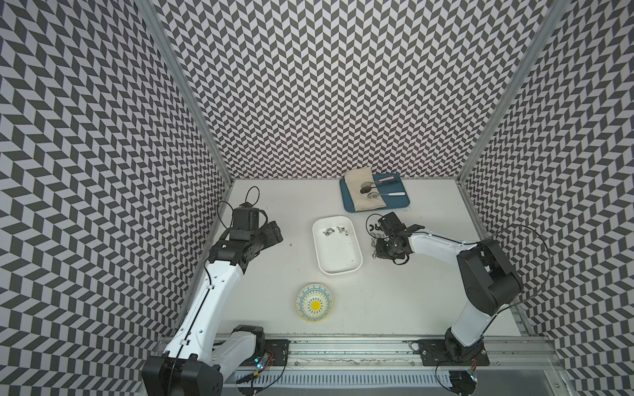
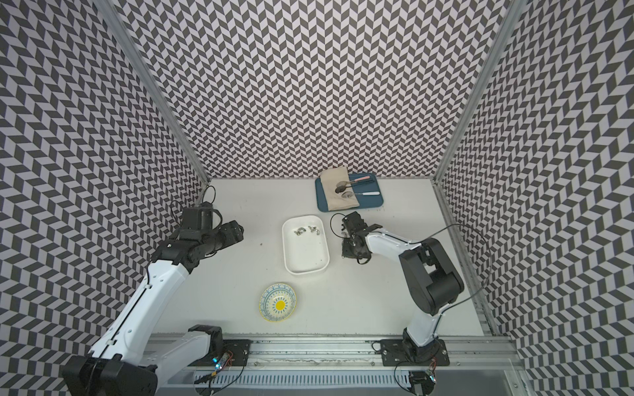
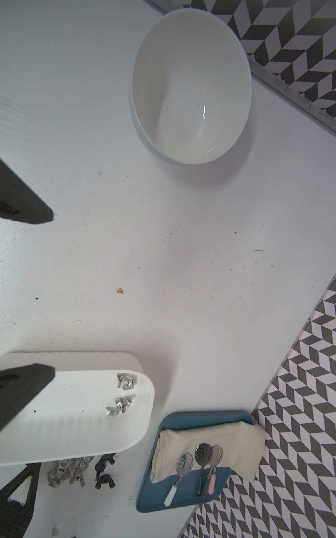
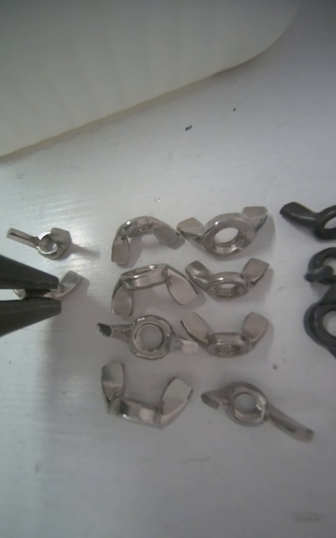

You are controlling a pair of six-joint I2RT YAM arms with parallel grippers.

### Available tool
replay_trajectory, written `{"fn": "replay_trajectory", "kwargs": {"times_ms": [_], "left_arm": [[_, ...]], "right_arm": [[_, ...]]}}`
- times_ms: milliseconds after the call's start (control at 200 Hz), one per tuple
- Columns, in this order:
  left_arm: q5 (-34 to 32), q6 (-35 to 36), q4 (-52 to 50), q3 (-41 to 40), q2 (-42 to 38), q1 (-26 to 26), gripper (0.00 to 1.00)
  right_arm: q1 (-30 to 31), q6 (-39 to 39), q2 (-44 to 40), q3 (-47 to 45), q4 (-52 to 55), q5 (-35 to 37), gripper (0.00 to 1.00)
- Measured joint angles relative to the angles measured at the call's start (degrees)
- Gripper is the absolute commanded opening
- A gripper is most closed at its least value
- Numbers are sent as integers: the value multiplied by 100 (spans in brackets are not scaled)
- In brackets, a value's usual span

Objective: Take out the wing nut from the storage box
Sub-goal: Place the wing nut at the center of the board, then pick up the wing nut from the storage box.

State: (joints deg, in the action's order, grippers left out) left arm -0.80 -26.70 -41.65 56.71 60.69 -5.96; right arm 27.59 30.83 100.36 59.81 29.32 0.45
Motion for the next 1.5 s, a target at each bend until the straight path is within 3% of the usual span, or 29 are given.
{"fn": "replay_trajectory", "kwargs": {"times_ms": [230, 476, 736, 1062, 1227, 1497], "left_arm": [[0, 0, 2, 0, 0, 0, 80], [0, 0, 4, 0, 0, 0, 80], [0, -2, 31, 0, 22, 0, 80], [0, -4, 42, 0, 35, 0, 80], [0, -4, 39, 0, 33, 0, 80], [-4, 2, 7, 0, -26, 0, 80]], "right_arm": [[0, 4, 9, 127, 90, -28, 26], [13, 2, 4, 964, 275, -181, 31], [601, 13, 66, 2074, 321, -273, 31], [1462, 507, 1386, 3250, 92, -295, 31], [1519, 820, 2083, 3707, 103, -190, 32], [1499, 1300, 2503, 3834, 116, -85, 32]]}}
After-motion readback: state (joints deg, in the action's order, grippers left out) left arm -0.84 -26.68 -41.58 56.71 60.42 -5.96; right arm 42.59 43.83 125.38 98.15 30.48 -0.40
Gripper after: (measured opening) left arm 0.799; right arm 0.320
